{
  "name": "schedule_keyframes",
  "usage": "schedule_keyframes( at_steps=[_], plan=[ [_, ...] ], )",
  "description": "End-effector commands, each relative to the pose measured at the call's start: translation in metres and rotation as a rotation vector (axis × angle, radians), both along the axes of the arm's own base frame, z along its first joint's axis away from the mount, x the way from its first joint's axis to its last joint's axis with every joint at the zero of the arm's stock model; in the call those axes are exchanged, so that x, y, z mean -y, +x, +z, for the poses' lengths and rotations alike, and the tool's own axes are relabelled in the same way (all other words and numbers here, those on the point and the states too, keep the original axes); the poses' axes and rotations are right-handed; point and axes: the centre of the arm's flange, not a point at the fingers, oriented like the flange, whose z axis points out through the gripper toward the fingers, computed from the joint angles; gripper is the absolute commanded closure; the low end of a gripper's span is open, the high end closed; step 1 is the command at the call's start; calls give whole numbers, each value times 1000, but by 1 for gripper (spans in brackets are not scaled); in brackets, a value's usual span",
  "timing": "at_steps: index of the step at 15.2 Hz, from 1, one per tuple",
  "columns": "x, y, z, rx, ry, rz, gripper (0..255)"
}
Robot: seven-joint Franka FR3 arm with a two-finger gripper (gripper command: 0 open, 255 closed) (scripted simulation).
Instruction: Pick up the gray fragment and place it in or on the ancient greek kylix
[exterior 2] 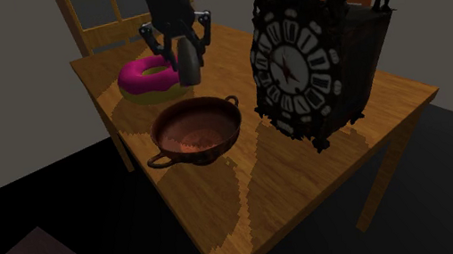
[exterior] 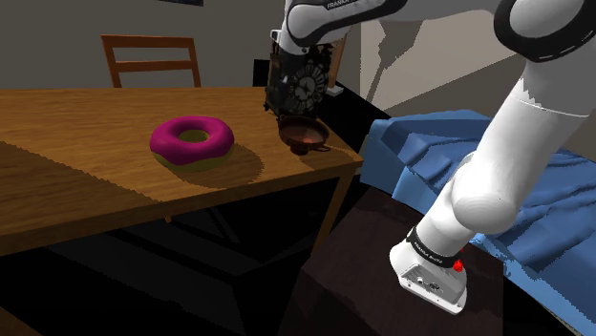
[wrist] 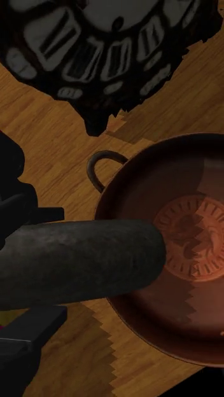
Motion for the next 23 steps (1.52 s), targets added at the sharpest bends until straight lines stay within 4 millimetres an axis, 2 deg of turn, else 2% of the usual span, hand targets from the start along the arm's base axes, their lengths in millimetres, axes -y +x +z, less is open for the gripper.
schedule_keyframes(
  at_steps=[1, 6, 18, 23],
  plan=[
    [17, -21, 0, 1, 1, 1, 255],
    [55, -74, -1, 1, 1, 1, 255],
    [55, -74, -69, 1, 1, 1, 255],
    [55, -74, -69, 1, 1, 1, 255]
  ],
)
